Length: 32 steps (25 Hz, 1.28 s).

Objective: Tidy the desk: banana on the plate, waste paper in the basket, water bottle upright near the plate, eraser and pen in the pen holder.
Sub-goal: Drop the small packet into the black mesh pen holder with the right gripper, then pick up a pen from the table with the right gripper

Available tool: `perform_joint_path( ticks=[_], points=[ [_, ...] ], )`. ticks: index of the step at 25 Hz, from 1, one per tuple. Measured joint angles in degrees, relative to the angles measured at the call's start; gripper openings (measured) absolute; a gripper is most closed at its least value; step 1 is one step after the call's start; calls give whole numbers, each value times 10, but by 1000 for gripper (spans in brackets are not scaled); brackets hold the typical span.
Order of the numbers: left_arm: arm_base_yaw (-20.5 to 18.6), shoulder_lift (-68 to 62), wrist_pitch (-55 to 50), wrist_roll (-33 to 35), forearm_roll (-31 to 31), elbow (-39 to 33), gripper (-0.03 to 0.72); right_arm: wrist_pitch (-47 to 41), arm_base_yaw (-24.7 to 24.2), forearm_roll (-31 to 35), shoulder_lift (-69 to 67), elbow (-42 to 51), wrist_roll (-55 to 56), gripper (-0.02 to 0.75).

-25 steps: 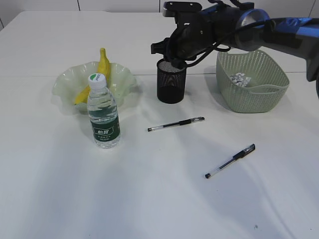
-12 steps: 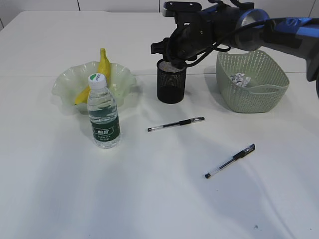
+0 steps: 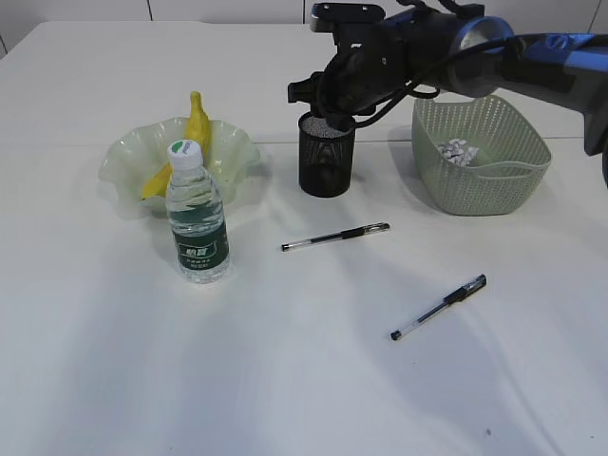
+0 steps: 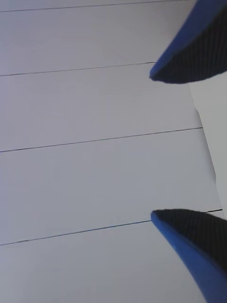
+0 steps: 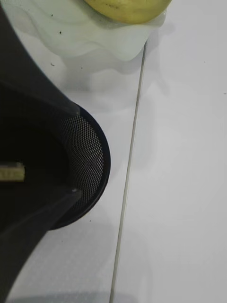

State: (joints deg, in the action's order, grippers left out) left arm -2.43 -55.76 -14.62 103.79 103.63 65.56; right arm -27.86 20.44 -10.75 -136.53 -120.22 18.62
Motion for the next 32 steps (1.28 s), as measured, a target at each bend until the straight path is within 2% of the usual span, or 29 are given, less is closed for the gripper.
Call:
perform_joint_path(
  ticks=[9,32],
  points=[
    [0,0,0,0,0,0,589,-63,0,0,-1,-75,0,337],
    [0,0,0,0,0,0,589,-423,0,14,-1,-351,12,337]
  ],
)
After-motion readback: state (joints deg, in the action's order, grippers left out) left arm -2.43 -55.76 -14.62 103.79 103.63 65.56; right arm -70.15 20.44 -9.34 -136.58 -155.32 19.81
